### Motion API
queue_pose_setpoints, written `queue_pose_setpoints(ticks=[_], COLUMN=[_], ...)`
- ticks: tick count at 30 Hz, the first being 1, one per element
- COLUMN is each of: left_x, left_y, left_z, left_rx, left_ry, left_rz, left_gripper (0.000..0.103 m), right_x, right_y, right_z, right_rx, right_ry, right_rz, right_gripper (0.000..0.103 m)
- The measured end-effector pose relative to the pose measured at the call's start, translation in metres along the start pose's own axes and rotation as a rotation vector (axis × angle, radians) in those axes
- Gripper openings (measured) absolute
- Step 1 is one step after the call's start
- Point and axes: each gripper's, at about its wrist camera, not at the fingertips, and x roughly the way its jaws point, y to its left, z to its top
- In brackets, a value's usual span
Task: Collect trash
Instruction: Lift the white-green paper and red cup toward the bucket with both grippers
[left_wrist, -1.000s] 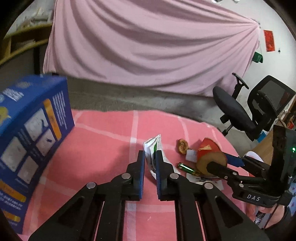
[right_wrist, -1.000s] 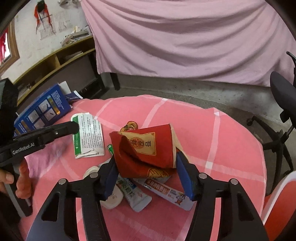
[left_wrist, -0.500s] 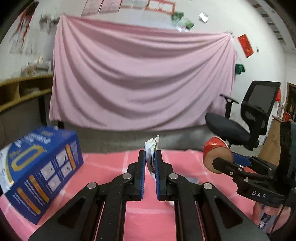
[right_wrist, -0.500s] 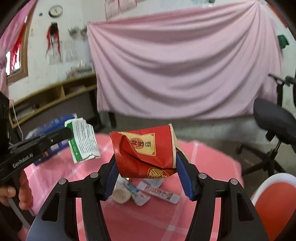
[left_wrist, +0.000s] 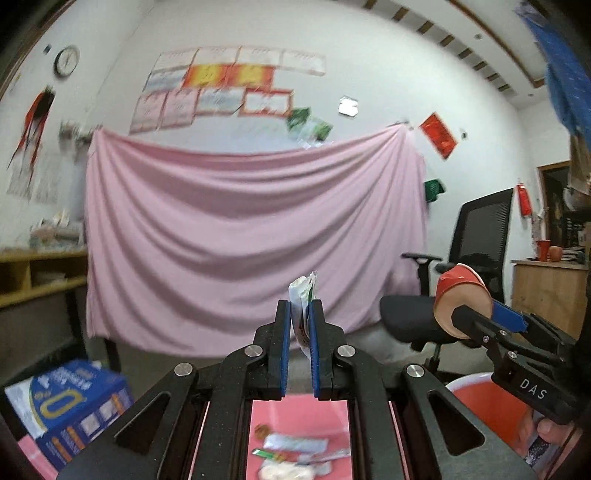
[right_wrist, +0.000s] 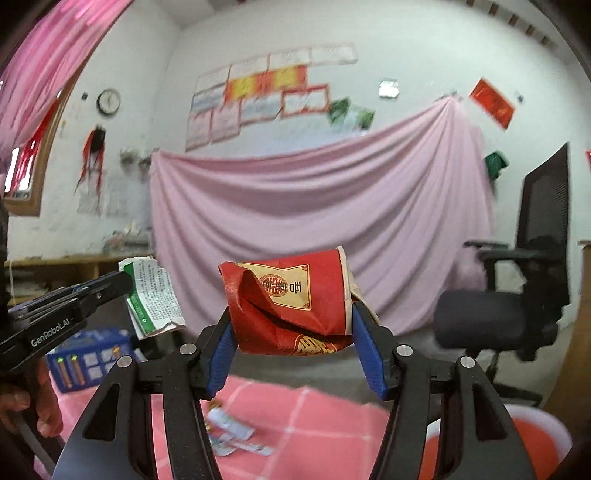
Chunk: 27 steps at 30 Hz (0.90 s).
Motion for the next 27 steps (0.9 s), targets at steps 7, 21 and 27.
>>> queue_pose_setpoints(ticks=[7,21,27], left_x=[-0.005,0.015,0.033], left_y=[-0.071,-0.182,-0.206], left_z=[0.023,0.022,0.013], left_rx=[0.090,0.115,0.100], left_ry=[-0.087,-0.044,0.020], left_rz=[-0.088,-0.255,-0.317], left_gripper=[0.007,0.007,0.007], right_x=[-0.030,-0.081,-0.084], right_y=[-0.045,-0.116,-0.136], right_z=[0.014,0.005,-0.008], right_rx=[0.045,0.066,0.074], right_ry=[-0.076,-0.018,0.074], right_rz=[-0.103,-0.248,-0.291], right_gripper=[0.057,0.057,0.057])
